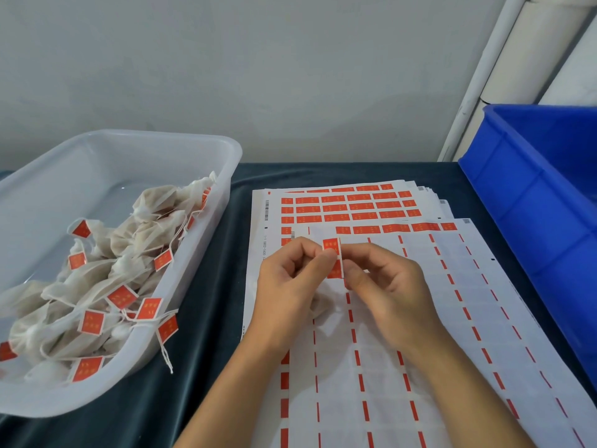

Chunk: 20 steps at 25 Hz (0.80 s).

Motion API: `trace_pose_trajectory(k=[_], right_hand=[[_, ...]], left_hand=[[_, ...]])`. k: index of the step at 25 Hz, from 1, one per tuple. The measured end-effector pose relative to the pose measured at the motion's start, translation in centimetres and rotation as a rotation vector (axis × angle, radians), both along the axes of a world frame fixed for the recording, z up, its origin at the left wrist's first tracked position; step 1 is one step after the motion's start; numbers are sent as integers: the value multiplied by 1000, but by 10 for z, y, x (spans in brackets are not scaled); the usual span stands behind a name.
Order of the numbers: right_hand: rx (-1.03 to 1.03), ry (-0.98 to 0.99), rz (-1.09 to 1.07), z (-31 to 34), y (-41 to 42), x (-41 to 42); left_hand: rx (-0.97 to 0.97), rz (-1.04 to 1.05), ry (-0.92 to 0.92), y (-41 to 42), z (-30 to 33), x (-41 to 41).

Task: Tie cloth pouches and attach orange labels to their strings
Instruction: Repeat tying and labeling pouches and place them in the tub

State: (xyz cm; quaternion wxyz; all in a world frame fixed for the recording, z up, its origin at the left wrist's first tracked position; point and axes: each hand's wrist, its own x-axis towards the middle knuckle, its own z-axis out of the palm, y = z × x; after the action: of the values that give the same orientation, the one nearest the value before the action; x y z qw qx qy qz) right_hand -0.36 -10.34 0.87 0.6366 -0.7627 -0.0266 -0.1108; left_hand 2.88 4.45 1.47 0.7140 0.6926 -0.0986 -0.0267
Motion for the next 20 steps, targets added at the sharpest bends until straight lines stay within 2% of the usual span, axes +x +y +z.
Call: trace_pose_trajectory(k=[20], right_hand=[[18,19,-35,-1,-3,0]], left_hand=[[124,51,-29,-2,-10,5]])
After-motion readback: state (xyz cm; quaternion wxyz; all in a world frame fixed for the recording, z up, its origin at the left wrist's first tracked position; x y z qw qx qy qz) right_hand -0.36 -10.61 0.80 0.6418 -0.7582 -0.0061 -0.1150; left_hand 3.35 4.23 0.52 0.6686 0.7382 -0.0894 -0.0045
